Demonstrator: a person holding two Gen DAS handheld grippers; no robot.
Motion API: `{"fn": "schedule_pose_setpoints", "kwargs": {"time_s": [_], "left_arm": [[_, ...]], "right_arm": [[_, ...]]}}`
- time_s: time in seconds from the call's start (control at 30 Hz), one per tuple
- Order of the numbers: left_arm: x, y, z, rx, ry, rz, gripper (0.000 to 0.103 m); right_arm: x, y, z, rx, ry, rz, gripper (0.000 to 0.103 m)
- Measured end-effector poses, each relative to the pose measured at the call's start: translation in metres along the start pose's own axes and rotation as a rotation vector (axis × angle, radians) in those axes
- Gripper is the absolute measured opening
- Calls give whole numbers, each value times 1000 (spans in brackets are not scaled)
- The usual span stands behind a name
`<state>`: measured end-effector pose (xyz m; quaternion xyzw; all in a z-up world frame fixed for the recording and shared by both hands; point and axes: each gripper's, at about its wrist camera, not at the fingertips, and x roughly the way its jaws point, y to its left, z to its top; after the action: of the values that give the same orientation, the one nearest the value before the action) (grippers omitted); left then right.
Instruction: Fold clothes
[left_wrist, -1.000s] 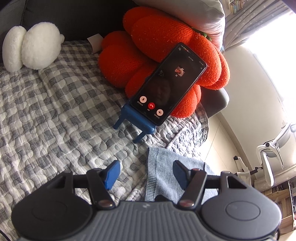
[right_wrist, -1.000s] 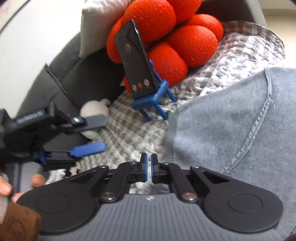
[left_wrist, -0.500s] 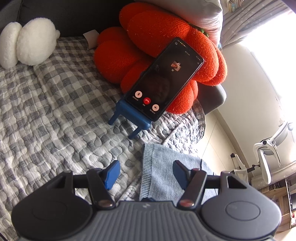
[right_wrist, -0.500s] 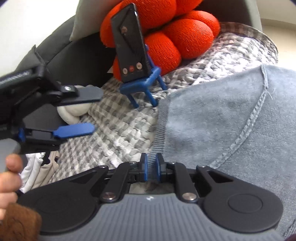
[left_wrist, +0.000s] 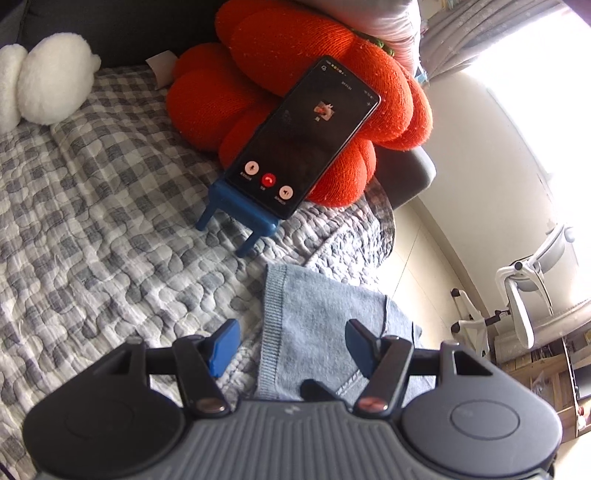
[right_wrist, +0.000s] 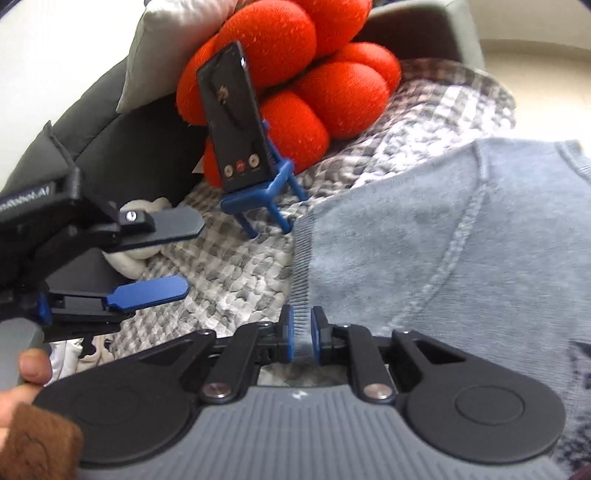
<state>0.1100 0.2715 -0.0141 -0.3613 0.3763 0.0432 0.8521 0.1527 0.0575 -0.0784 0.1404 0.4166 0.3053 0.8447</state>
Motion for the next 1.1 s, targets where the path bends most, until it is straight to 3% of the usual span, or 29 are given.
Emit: {"fn": "schedule_pose_setpoints", "kwargs": {"time_s": [0.1,0.13,0.17,0.2,0.47,0.6,0.67,0.73,0.9,0.93,0.97,1.1], "left_arm": [[-3,-5,-1,4,15,-20,64],[-4,-9,-3,19,22,-33,64],[-5,-14,-4,43,32,-43,64],[-7,-20,-7,78,42,-47,64],[-9,-75,-59,383,132,-127,64],[1,-79,-102,538,132,-82,66],[6,-82,-124,615,132,-60,72],[11,-84,-145,692,132,-37,79],[23,-89,-200,885,131,22,81],[20,-88,-209,931,133,43,89],[17,-86,-215,958,147,64,94],[2,-78,-224,968,190,102,97]], "right_arm": [[-29,-14,-3,34,-21,-45,18],[-40,-20,-4,43,-29,-66,23],[-53,-26,-7,46,-42,-93,41],[-68,-32,-11,44,-60,-122,52],[-157,-90,-51,139,-97,-365,53],[-188,-113,-72,179,-84,-479,57],[-195,-121,-82,192,-61,-522,57],[-201,-126,-92,203,-34,-556,58],[-219,-127,-119,209,3,-608,64],[-224,-126,-125,215,15,-614,66],[-228,-126,-131,218,24,-619,67],[-240,-118,-151,218,47,-638,67]]}}
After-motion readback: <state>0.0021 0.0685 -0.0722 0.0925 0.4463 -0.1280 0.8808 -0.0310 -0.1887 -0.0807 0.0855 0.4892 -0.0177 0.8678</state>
